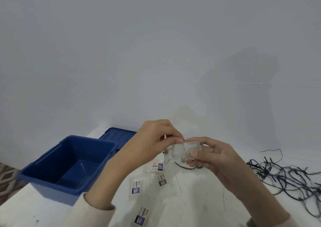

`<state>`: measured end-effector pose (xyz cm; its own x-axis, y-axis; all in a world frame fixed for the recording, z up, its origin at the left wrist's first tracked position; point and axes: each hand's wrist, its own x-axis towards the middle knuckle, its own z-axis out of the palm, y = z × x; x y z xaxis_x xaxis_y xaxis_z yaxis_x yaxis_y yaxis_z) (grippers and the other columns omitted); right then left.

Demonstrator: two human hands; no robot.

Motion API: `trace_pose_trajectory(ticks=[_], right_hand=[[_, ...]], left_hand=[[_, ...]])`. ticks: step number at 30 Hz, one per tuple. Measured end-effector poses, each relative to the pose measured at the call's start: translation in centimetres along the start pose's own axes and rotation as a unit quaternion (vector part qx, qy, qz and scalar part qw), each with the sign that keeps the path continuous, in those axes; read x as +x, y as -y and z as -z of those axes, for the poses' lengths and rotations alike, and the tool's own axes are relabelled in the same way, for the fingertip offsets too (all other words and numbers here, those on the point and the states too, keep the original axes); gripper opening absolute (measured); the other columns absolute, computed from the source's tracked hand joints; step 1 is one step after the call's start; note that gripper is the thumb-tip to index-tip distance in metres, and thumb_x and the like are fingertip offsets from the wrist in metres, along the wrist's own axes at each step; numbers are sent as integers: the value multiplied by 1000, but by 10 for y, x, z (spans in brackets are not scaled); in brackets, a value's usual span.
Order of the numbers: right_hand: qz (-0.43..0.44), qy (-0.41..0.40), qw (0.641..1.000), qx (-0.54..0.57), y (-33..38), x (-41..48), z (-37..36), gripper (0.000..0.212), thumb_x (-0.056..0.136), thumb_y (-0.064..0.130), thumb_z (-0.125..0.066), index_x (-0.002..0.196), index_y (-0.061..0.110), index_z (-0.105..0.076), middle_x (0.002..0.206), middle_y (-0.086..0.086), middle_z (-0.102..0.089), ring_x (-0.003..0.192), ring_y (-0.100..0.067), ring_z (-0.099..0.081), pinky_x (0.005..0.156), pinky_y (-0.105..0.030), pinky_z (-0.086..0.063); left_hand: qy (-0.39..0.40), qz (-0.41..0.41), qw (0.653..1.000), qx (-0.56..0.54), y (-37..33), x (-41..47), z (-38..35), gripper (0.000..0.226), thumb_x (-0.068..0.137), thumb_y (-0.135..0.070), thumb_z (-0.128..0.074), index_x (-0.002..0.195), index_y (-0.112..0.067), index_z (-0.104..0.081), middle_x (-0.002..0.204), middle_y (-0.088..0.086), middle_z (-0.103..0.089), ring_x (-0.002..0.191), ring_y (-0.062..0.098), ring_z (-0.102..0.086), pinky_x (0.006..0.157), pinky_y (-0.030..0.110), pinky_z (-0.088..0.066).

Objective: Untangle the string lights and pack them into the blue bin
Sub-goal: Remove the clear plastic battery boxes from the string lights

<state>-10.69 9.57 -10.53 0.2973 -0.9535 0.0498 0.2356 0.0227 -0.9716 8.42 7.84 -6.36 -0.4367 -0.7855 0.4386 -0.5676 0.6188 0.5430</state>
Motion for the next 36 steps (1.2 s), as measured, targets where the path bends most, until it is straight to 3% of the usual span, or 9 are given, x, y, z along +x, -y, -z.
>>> trace_pose_trajectory(ticks=[4,8,14,18,21,27,30,34,36], right_hand=[[-19,47,998,23,2,-3,5,30,66,5,-71,96,3,-71,89,-24,-70,75,-28,-67,66,-28,-56],[-38,83,993,69,1,-3,5,45,55,14,-82,97,2,-72,92,-21,-68,75,-26,-65,66,-28,-56],[-81,86,974,193,-14,-1,-3,70,45,20,-92,106,-5,-68,94,-19,-66,71,-21,-65,63,-25,-56],[-82,56,944,315,-21,0,-10,65,55,12,-88,113,-5,-65,109,-20,-67,74,-20,-67,67,-23,-57],[-67,6,948,312,-21,2,-14,38,80,10,-60,115,-5,-62,112,-18,-67,78,-20,-67,67,-21,-56],[-25,-93,973,210,-25,2,-22,33,69,6,-62,101,-2,-64,95,-15,-71,76,-19,-70,66,-22,-57],[22,-119,982,143,-28,-1,-28,33,69,6,-66,102,4,-65,92,-12,-73,78,-21,-69,70,-24,-57],[85,-171,981,39,-39,-7,-34,26,79,-1,-65,100,14,-66,91,-8,-75,82,-20,-67,81,-29,-50],[98,-184,978,20,-47,-9,-35,23,78,-3,-67,95,12,-65,90,-7,-75,84,-21,-68,80,-29,-51]], left_hand=[[16,94,983,-160,5,-3,0,6,78,-30,-69,78,-29,-75,81,-7,-69,74,22,-63,62,32,-49],[15,153,943,-294,5,-9,-12,10,82,-15,-64,82,-13,-73,76,-9,-72,66,1,-64,57,9,-44],[-89,223,855,-460,2,-25,-42,29,82,9,-56,86,-14,-73,77,-8,-74,73,6,-65,67,21,-52],[-156,249,863,-410,0,-37,-60,13,73,-17,-69,85,-16,-74,73,-2,-72,65,8,-61,68,30,-44],[-196,263,874,-358,-1,-42,-68,11,80,-7,-70,90,-9,-73,71,0,-73,54,5,-59,62,20,-49],[-229,275,884,-300,-1,-45,-67,9,83,-2,-65,79,-5,-73,60,-2,-67,49,4,-54,53,16,-47],[-214,315,844,-379,-2,-46,-67,8,81,-5,-67,76,-5,-73,63,0,-66,52,6,-54,59,24,-45],[-146,364,721,-571,-2,-49,-66,18,81,-8,-60,71,-12,-75,77,5,-69,64,13,-57,58,24,-44],[-124,373,712,-581,-1,-51,-68,16,79,-24,-64,76,-13,-76,80,3,-69,68,14,-59,61,26,-45]])
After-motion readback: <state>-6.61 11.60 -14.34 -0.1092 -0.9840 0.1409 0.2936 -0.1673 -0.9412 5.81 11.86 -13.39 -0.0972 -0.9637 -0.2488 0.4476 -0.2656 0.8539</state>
